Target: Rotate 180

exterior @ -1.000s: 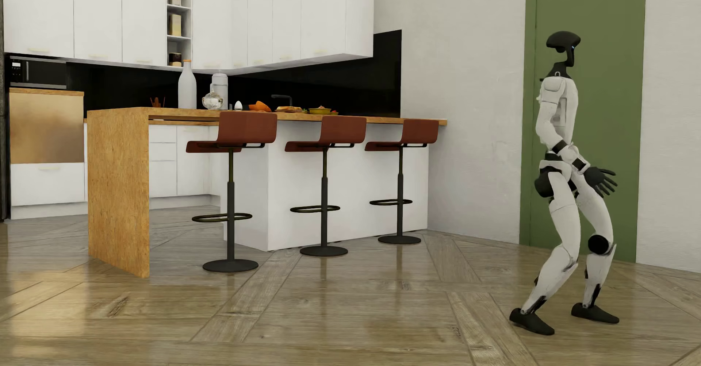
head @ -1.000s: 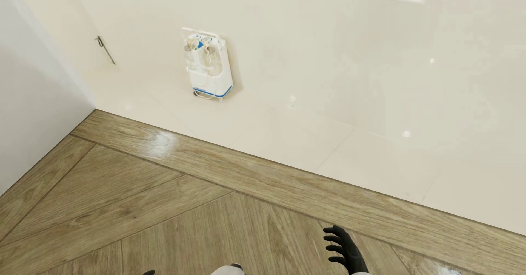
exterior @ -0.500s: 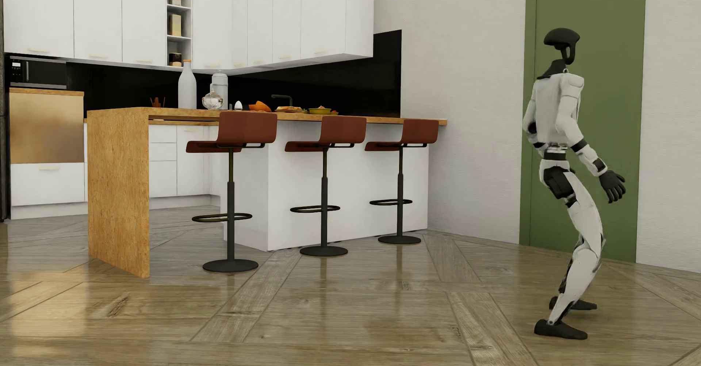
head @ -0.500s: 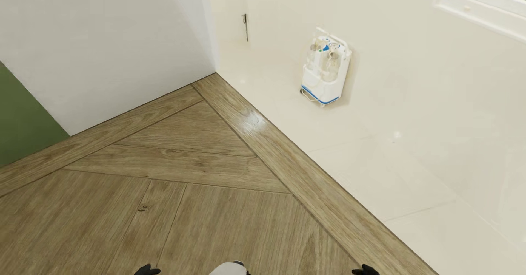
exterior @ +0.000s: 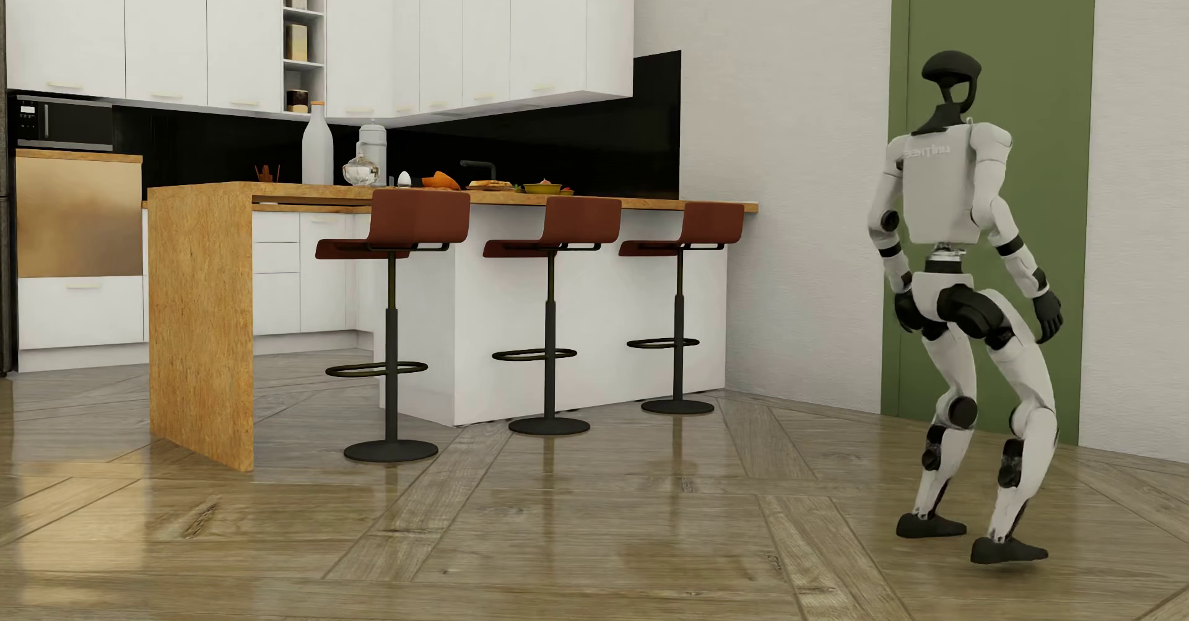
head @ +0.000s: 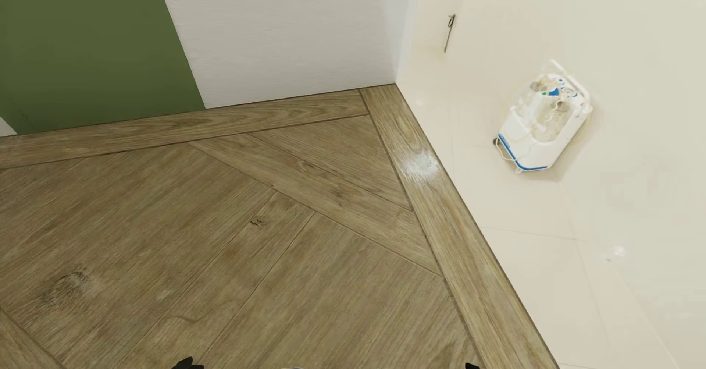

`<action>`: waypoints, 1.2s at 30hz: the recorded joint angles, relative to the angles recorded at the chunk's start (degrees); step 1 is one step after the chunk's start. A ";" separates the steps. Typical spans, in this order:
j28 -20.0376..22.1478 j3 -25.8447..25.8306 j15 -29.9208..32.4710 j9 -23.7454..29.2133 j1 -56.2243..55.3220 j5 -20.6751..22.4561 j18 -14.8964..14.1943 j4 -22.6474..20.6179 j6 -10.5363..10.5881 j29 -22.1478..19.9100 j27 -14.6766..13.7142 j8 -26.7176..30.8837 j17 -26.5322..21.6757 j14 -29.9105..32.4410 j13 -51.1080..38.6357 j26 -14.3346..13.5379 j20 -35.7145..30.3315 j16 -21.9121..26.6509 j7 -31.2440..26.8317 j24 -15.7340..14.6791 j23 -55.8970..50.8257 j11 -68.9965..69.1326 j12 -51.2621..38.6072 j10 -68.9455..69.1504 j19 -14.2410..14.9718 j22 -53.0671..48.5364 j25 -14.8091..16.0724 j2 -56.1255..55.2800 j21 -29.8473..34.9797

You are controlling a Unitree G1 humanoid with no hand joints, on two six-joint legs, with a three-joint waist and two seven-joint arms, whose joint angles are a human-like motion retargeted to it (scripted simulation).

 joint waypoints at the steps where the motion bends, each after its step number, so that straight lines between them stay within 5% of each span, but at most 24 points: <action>1: 1.06 1.09 -2.53 0.43 0.73 0.72 -0.57 -0.89 -1.78 -0.05 0.28 0.57 -1.09 1.39 -0.32 0.06 -0.02 -1.49 -1.36 -1.04 0.51 -7.16 -0.38 -2.38 0.82 -0.62 0.86 1.54 -0.77; 2: 1.96 2.16 2.97 1.11 1.29 1.15 -1.22 -0.68 -2.21 -1.25 0.94 0.71 -1.38 2.23 -1.89 0.40 -0.05 -4.42 -2.30 -1.91 1.10 -12.21 -0.02 -3.44 9.53 -1.66 1.50 4.41 -0.35; 3: 2.00 3.51 8.81 1.14 0.20 1.28 -1.88 1.40 -1.15 -2.93 1.69 -1.70 -1.31 0.47 -4.40 0.80 -0.56 -6.29 -1.26 -2.42 0.61 -14.72 0.61 -0.89 8.32 -1.25 1.75 5.90 0.01; 6: -3.50 4.80 5.63 0.01 -0.41 -1.75 -1.88 4.35 2.21 -4.80 1.01 -7.55 1.49 -0.91 -6.50 2.90 0.75 -1.94 2.43 0.07 -2.91 -12.60 1.48 2.12 8.70 -0.61 -0.81 8.20 1.04; 8: -5.55 3.85 3.08 -0.07 -0.55 -3.77 0.18 1.42 2.81 -5.47 -0.25 -7.38 3.58 -1.03 -7.07 4.31 1.75 -1.37 1.01 2.74 -2.90 -9.66 -0.46 2.87 8.39 0.75 -2.85 8.52 3.59; 9: -5.27 3.59 1.48 0.24 -0.75 -3.13 0.19 0.07 2.54 -5.91 -0.41 -4.64 3.37 -0.55 -7.89 4.05 0.81 -1.70 0.26 3.17 -2.27 -7.57 -0.92 2.65 3.02 0.67 -2.57 7.90 5.09; 10: -4.10 4.65 1.47 0.26 -0.01 -2.75 0.05 -0.72 2.29 -6.13 -0.72 -3.84 2.57 0.63 -6.80 4.09 -0.20 -2.20 -0.46 2.81 -1.37 -9.21 -0.12 0.71 4.77 -2.04 -1.84 9.10 2.22; 11: -2.50 5.54 2.62 -0.52 0.30 -2.73 -0.15 -0.64 2.39 -6.93 -0.79 -4.27 2.13 1.83 -5.44 3.46 -0.41 -3.74 -0.83 2.05 -0.75 -12.27 0.63 -1.34 9.82 -2.53 -1.01 10.55 0.84; 15: -0.59 4.08 -0.30 -0.96 -2.35 -4.48 -1.44 5.27 4.08 -7.37 -0.32 -10.16 1.94 1.48 -4.54 3.66 1.35 -3.19 3.99 -0.19 -3.65 -10.33 -1.83 2.12 9.93 -1.38 1.38 13.29 2.37; 17: -0.35 0.18 3.36 0.03 -3.43 -4.46 -0.24 2.28 2.47 -5.43 -0.32 -5.76 1.45 1.87 -4.56 2.28 -0.35 -2.02 1.93 1.27 -1.26 1.72 -1.19 2.73 4.90 -0.60 1.50 7.42 4.69; 18: 0.32 -0.05 6.35 0.49 -3.10 -2.51 -0.55 1.06 1.37 -4.40 0.56 -2.42 1.09 3.16 -2.46 1.04 -0.46 -1.93 0.55 1.57 -1.93 4.89 -1.08 0.99 -0.10 0.19 1.64 5.56 4.51; 19: 1.42 0.60 3.04 0.56 -2.80 -0.47 -0.99 -0.48 -0.27 -3.01 1.82 -0.53 0.54 5.12 -1.06 0.46 -0.45 -2.42 -0.76 1.51 -2.40 0.79 -0.25 -1.93 -3.49 -0.13 1.57 5.86 1.22; 20: 2.28 3.35 -1.21 -0.08 -3.59 0.56 -1.70 -0.61 -1.01 -2.37 2.21 -0.32 -0.53 4.18 0.54 0.36 -0.22 -3.23 -0.80 0.91 -0.13 -8.20 0.95 -2.24 2.94 -1.74 1.29 8.35 -1.07; 21: 2.57 5.70 -0.13 0.21 -3.56 0.74 -2.50 1.50 0.48 -3.13 2.88 -2.74 -1.48 -0.38 -0.69 0.50 -0.33 -3.75 0.87 -0.10 1.82 -10.64 1.92 0.77 8.03 -1.91 0.87 10.34 -0.13; 23: 0.58 4.27 -0.78 0.49 -1.23 0.01 -4.11 3.89 3.43 -4.77 2.93 -6.40 0.12 -5.25 -4.91 2.87 1.06 -3.63 3.16 -0.36 -1.33 -9.59 2.69 5.60 8.19 -1.58 -1.88 11.19 1.58; 25: -1.62 1.27 2.54 1.53 -0.88 -1.74 1.67 1.26 3.23 -4.27 0.64 -5.59 2.97 -2.30 -6.40 3.12 1.53 -1.89 2.60 0.89 -2.77 -0.51 0.70 3.89 4.11 0.70 -4.12 7.15 4.28; 27: -1.82 3.74 -1.73 -0.40 -0.78 0.76 0.52 -1.49 1.41 -2.08 -1.53 -1.45 0.94 1.18 -3.25 1.08 0.62 -1.05 -0.16 1.27 1.23 -7.94 -0.01 -1.07 -6.91 -1.74 -2.53 8.52 2.74; 28: -1.08 5.10 -0.28 -0.95 -0.49 0.67 0.07 -1.42 1.42 -1.84 -1.17 -1.44 -0.51 1.98 -3.66 -0.38 -0.05 -2.07 -0.67 0.84 1.91 -12.20 1.08 -2.98 5.64 -2.21 -0.60 10.84 0.49; 29: -0.61 6.20 0.69 -0.92 -0.82 0.69 -0.58 0.32 2.26 -2.82 -0.41 -3.53 -0.35 0.94 -4.68 -0.51 0.76 -4.25 0.10 0.25 -0.28 -14.18 1.68 -2.68 7.58 -2.43 1.24 12.43 -0.30; 32: -1.90 5.57 -2.92 -0.27 -3.15 -1.47 -3.44 4.48 3.28 -4.75 -0.45 -8.84 1.92 -1.04 -7.54 3.24 1.68 -3.31 4.08 0.49 -1.63 -9.42 1.10 2.22 6.95 -2.00 0.85 13.33 1.42; 33: -2.11 3.61 -1.68 1.19 -3.14 -2.49 -1.74 4.18 4.05 -5.53 0.35 -9.56 1.61 1.59 -8.54 4.41 1.46 -2.98 3.88 1.26 -3.71 -2.52 -1.81 2.80 6.30 0.31 0.09 11.37 4.09; 34: -1.84 1.36 4.32 1.63 -3.28 -2.03 0.20 2.68 3.33 -6.02 0.66 -6.94 3.04 2.31 -7.80 3.54 0.73 -1.75 2.76 1.89 -3.41 5.94 -2.22 2.27 3.16 0.15 -0.26 6.63 5.32; 35: -1.21 0.56 8.20 1.33 -2.90 -0.24 -1.13 1.26 2.43 -5.55 0.83 -3.46 2.60 3.66 -4.65 1.36 0.89 -1.48 1.21 2.25 -2.71 8.46 -1.62 0.31 -1.01 0.03 -0.25 4.18 5.29; 36: -0.14 1.33 4.87 0.56 -2.54 1.14 -0.86 -0.23 1.60 -4.15 1.23 -0.26 0.96 5.30 -1.75 -0.88 0.22 -2.88 -0.19 2.15 -1.03 1.93 -0.20 -2.23 -3.86 -0.59 -0.07 4.63 1.82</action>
